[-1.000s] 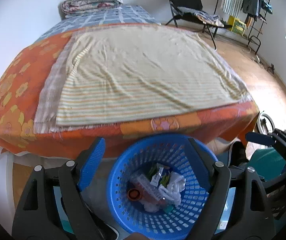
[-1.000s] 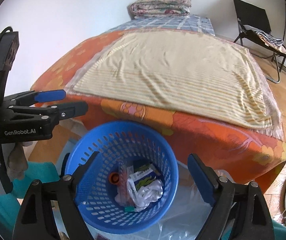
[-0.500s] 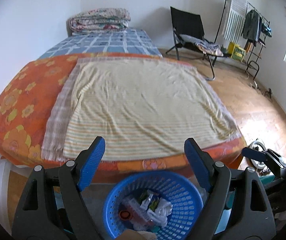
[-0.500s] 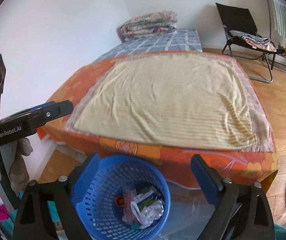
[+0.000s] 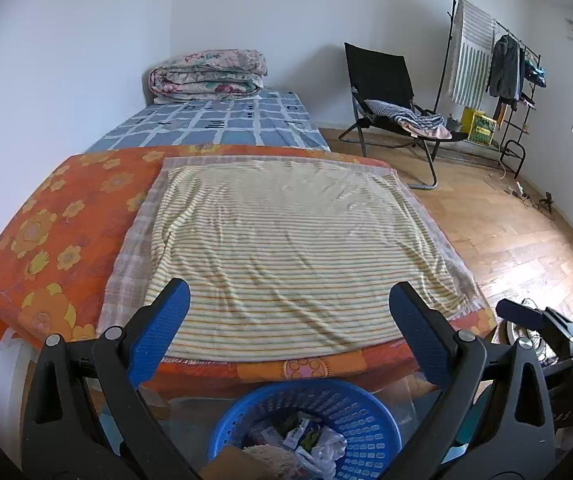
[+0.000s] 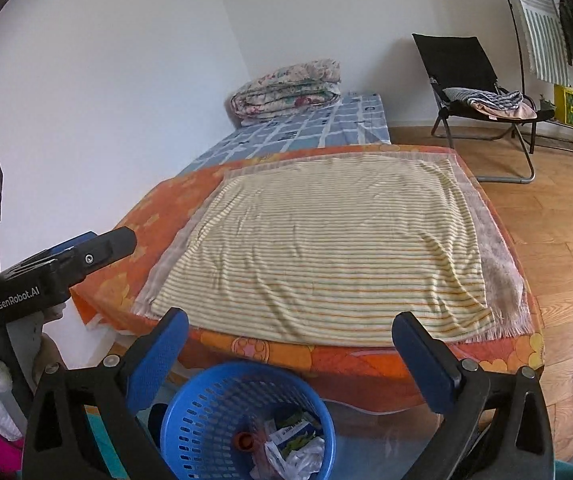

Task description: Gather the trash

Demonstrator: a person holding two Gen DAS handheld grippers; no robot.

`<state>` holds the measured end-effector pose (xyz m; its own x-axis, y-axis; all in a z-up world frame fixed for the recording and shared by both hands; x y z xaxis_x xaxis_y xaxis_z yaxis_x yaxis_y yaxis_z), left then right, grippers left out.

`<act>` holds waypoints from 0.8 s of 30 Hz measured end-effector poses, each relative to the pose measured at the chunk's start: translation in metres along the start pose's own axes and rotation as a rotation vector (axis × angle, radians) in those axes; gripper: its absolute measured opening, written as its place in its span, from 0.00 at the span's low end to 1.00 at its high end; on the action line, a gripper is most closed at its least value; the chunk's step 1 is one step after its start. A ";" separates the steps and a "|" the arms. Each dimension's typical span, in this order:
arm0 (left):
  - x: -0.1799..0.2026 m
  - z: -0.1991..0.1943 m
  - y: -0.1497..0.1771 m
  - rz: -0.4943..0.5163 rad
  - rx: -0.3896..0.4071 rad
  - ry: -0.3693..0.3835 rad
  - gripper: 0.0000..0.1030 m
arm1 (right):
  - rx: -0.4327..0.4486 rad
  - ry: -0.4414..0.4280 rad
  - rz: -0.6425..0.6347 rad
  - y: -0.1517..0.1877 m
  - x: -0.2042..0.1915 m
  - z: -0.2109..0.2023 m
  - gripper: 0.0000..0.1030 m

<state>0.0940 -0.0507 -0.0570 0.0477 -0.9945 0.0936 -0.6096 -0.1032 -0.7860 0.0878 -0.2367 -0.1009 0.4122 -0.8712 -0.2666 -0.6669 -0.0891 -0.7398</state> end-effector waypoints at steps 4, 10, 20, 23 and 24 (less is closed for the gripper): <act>0.001 0.001 -0.001 -0.012 -0.014 -0.004 0.99 | 0.005 0.013 -0.005 0.000 0.002 0.001 1.00; -0.002 0.003 0.001 -0.033 -0.027 -0.012 0.99 | -0.002 0.008 0.018 0.000 0.007 0.001 1.00; -0.004 0.006 0.006 -0.030 -0.047 -0.029 0.99 | 0.003 0.010 0.020 0.000 0.006 -0.003 1.00; -0.004 0.006 0.006 -0.027 -0.047 -0.030 0.99 | 0.007 0.013 0.022 0.000 0.008 -0.004 1.00; -0.004 0.006 0.006 -0.027 -0.048 -0.030 0.99 | 0.007 0.012 0.023 0.000 0.009 -0.004 1.00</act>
<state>0.0950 -0.0471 -0.0662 0.0879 -0.9916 0.0950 -0.6450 -0.1293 -0.7532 0.0886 -0.2463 -0.1006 0.3888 -0.8789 -0.2763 -0.6716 -0.0651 -0.7380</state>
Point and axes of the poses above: each gripper's, at about its wrist camera, not at the fingertips, and z roughly the way its jaws point, x to its right, y to its underside, the point moved 9 cm from there along z, roughly the way its jaws point
